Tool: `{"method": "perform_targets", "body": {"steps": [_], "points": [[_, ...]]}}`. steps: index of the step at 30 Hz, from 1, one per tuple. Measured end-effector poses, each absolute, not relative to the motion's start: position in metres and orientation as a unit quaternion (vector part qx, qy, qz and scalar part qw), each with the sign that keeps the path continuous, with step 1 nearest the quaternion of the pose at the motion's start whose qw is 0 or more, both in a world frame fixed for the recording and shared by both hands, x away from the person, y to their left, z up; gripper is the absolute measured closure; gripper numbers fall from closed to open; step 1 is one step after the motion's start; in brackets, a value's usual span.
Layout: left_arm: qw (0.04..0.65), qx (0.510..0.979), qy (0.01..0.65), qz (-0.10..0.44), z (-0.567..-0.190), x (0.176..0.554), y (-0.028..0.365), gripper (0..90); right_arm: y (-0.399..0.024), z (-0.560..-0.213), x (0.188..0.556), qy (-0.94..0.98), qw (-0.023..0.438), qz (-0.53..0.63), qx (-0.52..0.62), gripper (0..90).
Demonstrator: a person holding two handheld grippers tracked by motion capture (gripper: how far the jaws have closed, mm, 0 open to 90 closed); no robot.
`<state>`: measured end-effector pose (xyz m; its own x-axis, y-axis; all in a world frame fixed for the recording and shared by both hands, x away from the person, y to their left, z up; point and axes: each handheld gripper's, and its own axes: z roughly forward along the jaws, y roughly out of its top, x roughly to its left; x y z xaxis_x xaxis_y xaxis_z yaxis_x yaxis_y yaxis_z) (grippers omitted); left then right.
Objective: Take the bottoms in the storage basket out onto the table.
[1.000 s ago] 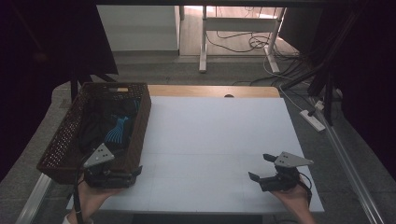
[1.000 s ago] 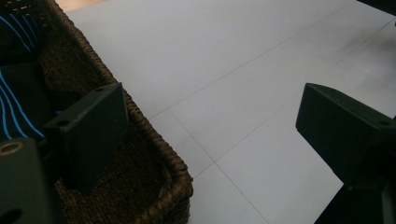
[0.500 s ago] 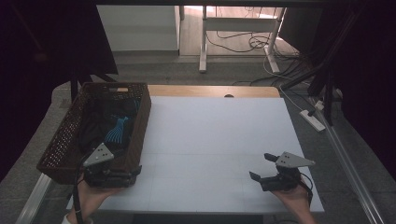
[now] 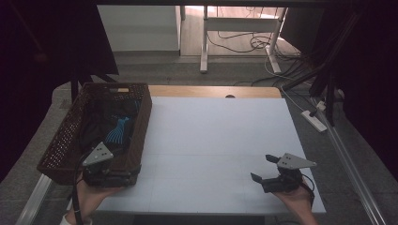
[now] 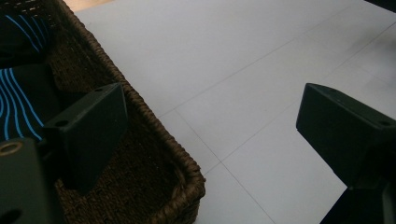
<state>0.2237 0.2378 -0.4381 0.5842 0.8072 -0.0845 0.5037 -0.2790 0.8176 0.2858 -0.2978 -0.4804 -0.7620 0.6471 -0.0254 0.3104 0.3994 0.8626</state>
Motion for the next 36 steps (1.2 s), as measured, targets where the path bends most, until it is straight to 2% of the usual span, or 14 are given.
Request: {"method": "perform_targets", "body": {"steps": [13,36], "points": [[0.436,0.772,0.425,0.181,-0.428,0.226,0.241,9.1,-0.299,-0.476,0.283,0.814,0.188,0.466,0.291,9.0],[0.441,0.766,0.425,0.194,-0.407,0.253,0.247,9.7,-0.3,-0.48,0.283,0.817,0.185,0.461,0.294,9.0]]}}
